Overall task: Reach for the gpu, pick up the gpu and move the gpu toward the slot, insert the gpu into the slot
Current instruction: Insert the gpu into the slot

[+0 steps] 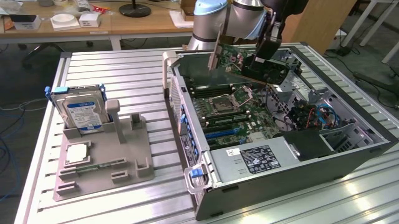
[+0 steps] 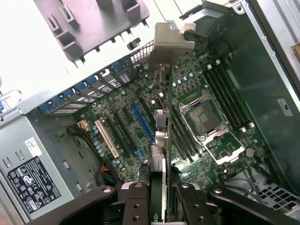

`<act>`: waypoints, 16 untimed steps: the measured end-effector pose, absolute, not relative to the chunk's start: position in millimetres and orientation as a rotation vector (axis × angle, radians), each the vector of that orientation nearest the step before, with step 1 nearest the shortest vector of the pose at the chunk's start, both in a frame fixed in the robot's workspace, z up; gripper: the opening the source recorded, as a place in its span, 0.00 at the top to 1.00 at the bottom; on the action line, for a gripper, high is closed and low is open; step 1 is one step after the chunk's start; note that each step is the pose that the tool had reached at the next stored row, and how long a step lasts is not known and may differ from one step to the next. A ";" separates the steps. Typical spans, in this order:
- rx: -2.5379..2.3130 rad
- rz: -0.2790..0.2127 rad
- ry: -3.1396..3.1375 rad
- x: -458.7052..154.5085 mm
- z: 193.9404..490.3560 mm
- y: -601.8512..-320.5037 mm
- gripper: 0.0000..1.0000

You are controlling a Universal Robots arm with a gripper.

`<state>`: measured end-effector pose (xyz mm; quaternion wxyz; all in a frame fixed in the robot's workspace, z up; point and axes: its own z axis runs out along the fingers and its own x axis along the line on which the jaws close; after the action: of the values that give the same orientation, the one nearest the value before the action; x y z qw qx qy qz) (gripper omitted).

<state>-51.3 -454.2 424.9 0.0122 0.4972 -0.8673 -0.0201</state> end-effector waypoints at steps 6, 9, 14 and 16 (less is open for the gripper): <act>1.631 -0.062 -2.655 -51.3 425.0 -454.3 0.74; 1.682 -0.061 -2.622 -51.3 425.0 -454.3 0.74; 1.758 -0.061 -2.570 -51.4 425.0 -454.3 0.74; 1.783 -0.061 -2.553 -51.3 425.0 -454.3 0.74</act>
<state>-51.3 -454.3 425.0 0.0136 0.5723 -0.8197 -0.0196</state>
